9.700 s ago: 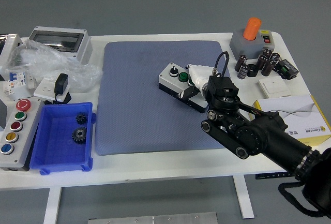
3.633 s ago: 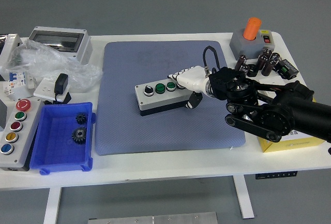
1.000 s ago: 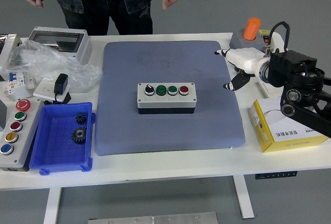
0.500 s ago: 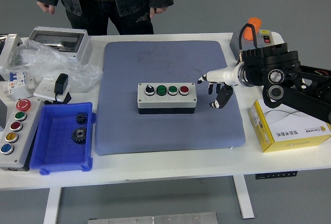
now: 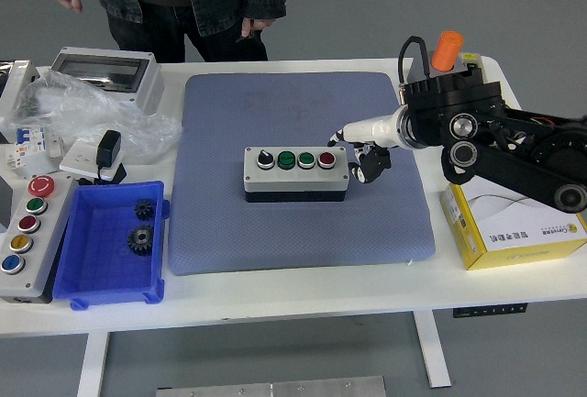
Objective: Pick up the button,place it on the desk,press the button,press the button
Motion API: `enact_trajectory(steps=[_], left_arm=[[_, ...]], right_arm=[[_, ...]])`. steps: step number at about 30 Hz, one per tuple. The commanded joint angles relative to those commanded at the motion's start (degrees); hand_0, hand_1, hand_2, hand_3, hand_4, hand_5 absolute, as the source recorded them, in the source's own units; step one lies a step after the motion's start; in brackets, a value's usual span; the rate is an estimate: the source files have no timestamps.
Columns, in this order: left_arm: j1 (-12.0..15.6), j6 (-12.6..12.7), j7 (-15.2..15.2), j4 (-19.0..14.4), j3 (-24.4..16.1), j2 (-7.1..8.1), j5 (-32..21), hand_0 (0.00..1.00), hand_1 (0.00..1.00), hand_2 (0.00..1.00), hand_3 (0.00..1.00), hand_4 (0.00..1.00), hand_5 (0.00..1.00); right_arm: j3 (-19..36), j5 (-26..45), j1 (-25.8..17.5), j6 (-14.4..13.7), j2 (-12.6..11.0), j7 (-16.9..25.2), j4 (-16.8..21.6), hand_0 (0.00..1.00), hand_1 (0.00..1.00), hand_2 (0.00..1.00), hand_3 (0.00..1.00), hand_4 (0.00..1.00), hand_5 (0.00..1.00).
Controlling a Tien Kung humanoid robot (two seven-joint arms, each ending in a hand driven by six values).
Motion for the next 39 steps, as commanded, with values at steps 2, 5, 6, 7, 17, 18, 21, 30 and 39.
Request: enact_trajectory(steps=[2,5,6,7,17,18,21,30,39], left_arm=[[0.0,0.0,0.0,0.0,0.1,0.01,-0.1,0.581,0.570,0.544,0.621,0.689,0.316],[0.0,0.0,-0.1,0.0,0.2,-0.04,-0.2,0.581,0.570,0.544,0.621,0.691,0.319],[0.0,0.0,-0.1,0.0,0.2,-0.08,-0.2,0.581,0.570,0.544,0.621,0.691,0.319],[0.0,0.0,-0.1,0.0,0.2,-0.10,-0.2,0.581,0.570,0.544,0.621,0.691,0.319],[-0.2,0.0,-0.2,0.0,0.0,-0.14,0.0,0.582,0.570,0.542,0.621,0.691,0.324],[-0.2,0.0,-0.2,0.0,0.1,-0.15,-0.1,0.582,0.570,0.542,0.621,0.691,0.324],[-0.1,0.0,-0.1,0.0,0.1,-0.19,-0.1,0.582,0.570,0.543,0.621,0.690,0.329],[0.2,-0.1,-0.1,0.0,-0.1,-0.37,-0.1,0.582,0.570,0.543,0.621,0.690,0.332],[0.5,-0.3,0.3,0.0,-0.3,-1.12,0.3,0.582,0.570,0.543,0.621,0.690,0.335]], right_arm=[[-0.5,0.2,-0.1,-0.1,0.1,0.0,-0.2,0.364,0.379,0.324,0.998,0.213,0.002],[-1.1,0.5,-0.2,-0.2,0.2,0.0,-0.2,0.362,0.378,0.315,0.998,0.213,0.002],[-1.3,0.6,-0.3,-0.3,0.2,0.0,-0.2,0.362,0.378,0.315,0.998,0.213,0.002],[-1.4,0.6,-0.3,-0.3,0.3,0.0,-0.1,0.362,0.378,0.315,0.998,0.213,0.002],[-3.6,1.9,-0.5,-0.5,1.5,0.0,-1.8,0.356,0.374,0.312,0.998,0.208,0.002],[-4.1,2.1,-0.6,-0.5,1.6,0.0,-2.0,0.356,0.374,0.312,0.998,0.208,0.002],[-4.7,2.2,-0.6,-0.4,1.6,0.0,-2.0,0.351,0.375,0.312,0.998,0.207,0.002],[7.3,3.7,-5.9,-0.5,-4.7,0.5,2.6,0.351,0.373,0.311,0.998,0.207,0.002],[27.0,-2.3,-19.8,-6.4,-4.3,12.8,8.8,0.391,0.516,0.594,0.998,0.491,0.099]])
